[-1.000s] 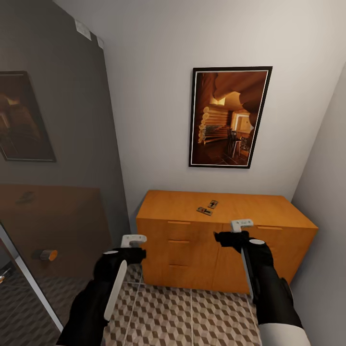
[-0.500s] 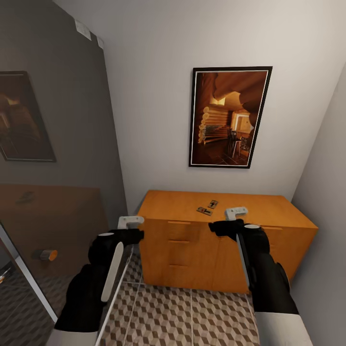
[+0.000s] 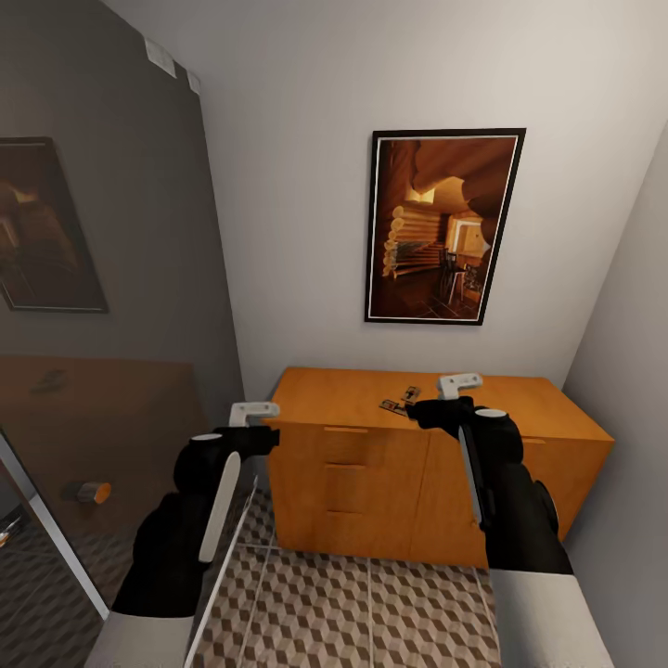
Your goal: Take the four mousetraps from the cabinet in the bathroom and place them on the bathroom floor. Make sure all four end up on the same floor surface, and ensure that at least two of them are either under or directly next to the same bathroom sink.
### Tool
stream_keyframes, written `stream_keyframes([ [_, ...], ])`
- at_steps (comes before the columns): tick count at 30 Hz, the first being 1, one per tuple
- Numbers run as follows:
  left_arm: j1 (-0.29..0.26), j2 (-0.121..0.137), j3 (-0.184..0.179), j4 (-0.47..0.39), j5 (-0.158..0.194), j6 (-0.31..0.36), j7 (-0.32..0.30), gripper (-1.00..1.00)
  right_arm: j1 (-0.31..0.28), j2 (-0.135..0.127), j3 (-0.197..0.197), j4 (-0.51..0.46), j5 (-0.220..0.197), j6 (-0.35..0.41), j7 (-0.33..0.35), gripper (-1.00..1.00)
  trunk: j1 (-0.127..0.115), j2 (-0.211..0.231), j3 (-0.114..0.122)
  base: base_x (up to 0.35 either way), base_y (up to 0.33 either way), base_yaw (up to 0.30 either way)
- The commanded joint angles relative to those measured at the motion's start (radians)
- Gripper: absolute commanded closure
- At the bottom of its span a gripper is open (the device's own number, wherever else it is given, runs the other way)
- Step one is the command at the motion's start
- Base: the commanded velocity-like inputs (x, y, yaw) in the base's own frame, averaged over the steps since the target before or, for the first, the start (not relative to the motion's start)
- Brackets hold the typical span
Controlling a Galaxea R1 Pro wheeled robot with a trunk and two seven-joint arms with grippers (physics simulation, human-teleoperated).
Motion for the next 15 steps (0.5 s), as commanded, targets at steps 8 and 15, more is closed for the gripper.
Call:
stream_keyframes([
  [8,-0.003,0.0,-0.057,0.066,-0.001,-0.029,0.0,-1.0,-0.004,0.0,-0.023,0.006,0.009,-0.079,-0.003,-1.0,0.001,-0.002,-0.001,0.0,0.0,0.0],
  [15,-0.003,0.0,-0.076,0.189,-0.004,-0.174,0.004,-1.0,-0.004,-0.001,-0.088,0.044,0.005,-0.17,-0.054,-1.0,0.001,-0.002,-0.001,0.0,0.0,0.0],
])
